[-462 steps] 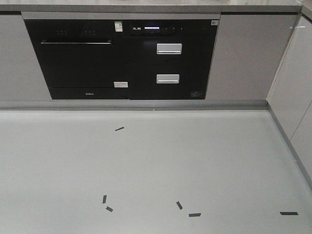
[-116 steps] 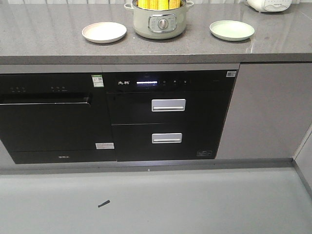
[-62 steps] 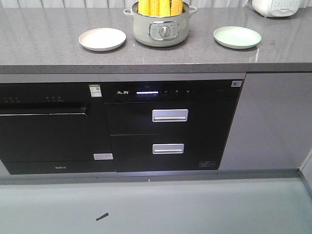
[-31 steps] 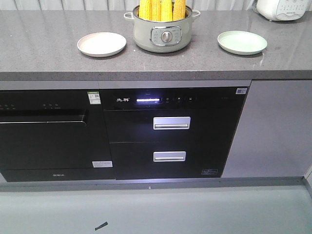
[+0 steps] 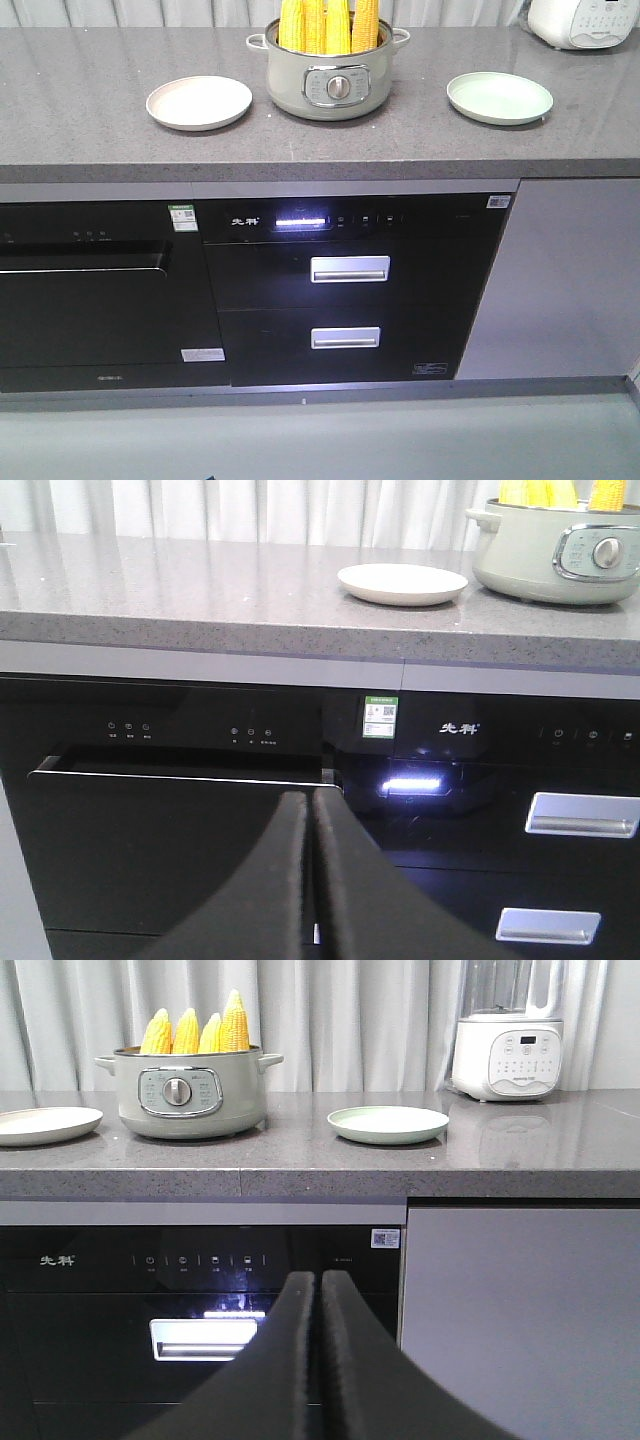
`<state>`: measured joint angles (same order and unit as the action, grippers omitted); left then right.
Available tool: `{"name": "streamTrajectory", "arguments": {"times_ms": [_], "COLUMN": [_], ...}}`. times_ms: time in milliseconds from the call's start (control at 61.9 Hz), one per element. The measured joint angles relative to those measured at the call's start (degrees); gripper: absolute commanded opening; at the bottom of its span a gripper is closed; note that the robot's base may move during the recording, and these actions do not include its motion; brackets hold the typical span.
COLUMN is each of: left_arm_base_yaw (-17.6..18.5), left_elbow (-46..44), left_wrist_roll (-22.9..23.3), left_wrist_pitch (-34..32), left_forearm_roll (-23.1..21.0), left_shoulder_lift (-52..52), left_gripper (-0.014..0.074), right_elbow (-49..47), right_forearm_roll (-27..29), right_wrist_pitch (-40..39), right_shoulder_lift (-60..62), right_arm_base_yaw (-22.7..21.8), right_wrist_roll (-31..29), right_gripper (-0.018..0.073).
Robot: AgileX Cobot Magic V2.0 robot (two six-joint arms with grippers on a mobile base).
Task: Distribute corn equally
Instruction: 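Drive the base toward the counter with the corn pot and plates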
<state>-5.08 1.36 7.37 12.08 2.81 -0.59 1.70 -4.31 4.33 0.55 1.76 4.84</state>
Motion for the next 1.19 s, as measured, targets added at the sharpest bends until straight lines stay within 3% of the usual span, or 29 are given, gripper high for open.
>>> {"name": "streamTrajectory", "arguments": {"times_ms": [1195], "left_arm_base_yaw": [0.0], "left_elbow": [0.0], "left_wrist_roll": [0.0], "left_wrist_pitch": [0.0], "left_forearm_roll": [0.0], "left_shoulder_lift": [0.0], "left_gripper": [-0.0006], "right_elbow": [0.0], "right_forearm_roll": [0.0], "right_wrist_pitch": [0.0], "right_shoulder_lift": [0.0], "right_arm_base_yaw": [0.0], "right_wrist_roll": [0.0], "right_gripper": [-0.0006]}}
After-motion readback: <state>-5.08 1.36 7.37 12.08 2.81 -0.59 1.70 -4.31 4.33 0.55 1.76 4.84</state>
